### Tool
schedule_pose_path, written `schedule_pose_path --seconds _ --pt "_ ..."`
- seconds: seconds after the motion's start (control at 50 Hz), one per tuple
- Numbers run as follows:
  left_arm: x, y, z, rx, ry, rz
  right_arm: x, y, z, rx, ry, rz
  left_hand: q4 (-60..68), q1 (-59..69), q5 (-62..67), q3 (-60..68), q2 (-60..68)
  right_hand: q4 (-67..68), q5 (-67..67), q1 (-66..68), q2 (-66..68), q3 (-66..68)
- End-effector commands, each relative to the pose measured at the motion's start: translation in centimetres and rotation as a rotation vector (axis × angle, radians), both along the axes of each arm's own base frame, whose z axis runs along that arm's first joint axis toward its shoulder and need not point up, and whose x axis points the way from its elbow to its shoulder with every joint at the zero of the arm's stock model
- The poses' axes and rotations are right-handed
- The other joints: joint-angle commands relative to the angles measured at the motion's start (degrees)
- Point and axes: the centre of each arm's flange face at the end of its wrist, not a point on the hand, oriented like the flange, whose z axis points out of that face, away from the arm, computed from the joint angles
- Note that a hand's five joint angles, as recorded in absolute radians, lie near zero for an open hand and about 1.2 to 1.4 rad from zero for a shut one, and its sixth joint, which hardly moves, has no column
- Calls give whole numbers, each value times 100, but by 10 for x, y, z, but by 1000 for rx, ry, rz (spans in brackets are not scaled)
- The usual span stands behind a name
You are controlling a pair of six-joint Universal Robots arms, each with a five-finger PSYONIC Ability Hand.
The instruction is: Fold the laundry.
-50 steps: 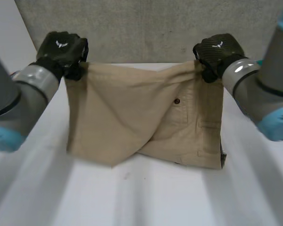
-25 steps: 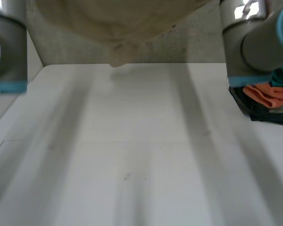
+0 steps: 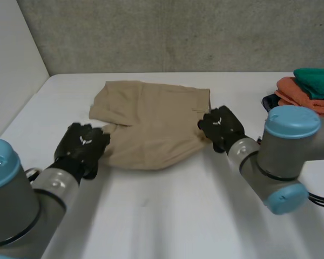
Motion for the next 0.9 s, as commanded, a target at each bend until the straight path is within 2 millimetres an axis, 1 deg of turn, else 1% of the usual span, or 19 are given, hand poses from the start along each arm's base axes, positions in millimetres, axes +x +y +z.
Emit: schedule_pose_path --seconds 0.02,0.14,0.24,0.38,0.46,0.52,0.54,0.6,0.62,0.66,0.68,0.7,0.72,0.74,0.76,0.8,0.82,0.86,0.9 --pt "20 40 10 209 -116 9 -26 48 26 208 107 -6 1117 1363 1360 1161 1132 1134 1241 1624 1264 1189" --pt "26 70 4 374 -197 -43 -48 89 23 369 256 5 1117 1363 1360 1161 1132 1134 1241 1624 1264 1189" --pt "23 94 3 456 -220 -143 -63 115 27 398 358 31 1117 1363 1360 1161 1132 1134 1241 1624 1264 1189" --pt "23 99 13 447 -218 -165 -76 145 21 500 454 92 1117 1363 1360 1161 1132 1134 1241 1624 1264 1189" --pt "20 90 21 387 -223 -169 -75 143 25 504 439 91 1117 1363 1360 1161 1132 1134 1241 1624 1264 1189" --pt "11 73 27 292 -218 -181 -71 126 33 446 384 69 1117 1363 1360 1161 1132 1134 1241 1624 1264 1189" --pt "7 66 29 253 -206 -182 -70 110 38 398 323 24 1117 1363 1360 1161 1132 1134 1241 1624 1264 1189" --pt "-15 29 36 54 -145 -184 -68 86 49 332 204 -52 1117 1363 1360 1161 1132 1134 1241 1624 1264 1189" --pt "-26 7 42 -59 -105 -178 -66 72 55 297 137 -91 1117 1363 1360 1161 1132 1134 1241 1624 1264 1189" --pt "-38 -18 48 -168 -63 -168 -63 59 57 276 80 -116 1117 1363 1360 1161 1132 1134 1241 1624 1264 1189" --pt "-43 -31 52 -218 -48 -156 -58 46 52 273 46 -129 1117 1363 1360 1161 1132 1134 1241 1624 1264 1189" --pt "-53 -58 55 -300 -10 -134 -56 40 49 273 34 -133 1117 1363 1360 1161 1132 1134 1241 1624 1264 1189" --pt "-57 -70 56 -329 8 -126 -54 33 45 271 26 -140 1117 1363 1360 1161 1132 1134 1241 1624 1264 1189" --pt "-62 -79 55 -351 19 -123 -52 27 43 261 19 -149 1117 1363 1360 1161 1132 1134 1241 1624 1264 1189" --pt "-71 -95 54 -378 25 -121 -47 9 40 216 13 -190 1117 1363 1360 1161 1132 1134 1241 1624 1264 1189" --pt "-80 -113 47 -383 37 -120 -46 3 39 191 15 -211 1117 1363 1360 1161 1132 1134 1241 1624 1264 1189" --pt "-88 -128 40 -393 40 -119 -46 -10 41 140 15 -258 1117 1363 1360 1161 1132 1134 1241 1624 1264 1189" --pt "-95 -143 30 -402 42 -119 -43 -22 41 86 3 -296 1117 1363 1360 1161 1132 1134 1241 1624 1264 1189" --pt "-103 -164 14 -410 50 -113 -36 -41 35 10 -14 -321 1117 1363 1360 1161 1132 1134 1241 1624 1264 1189"
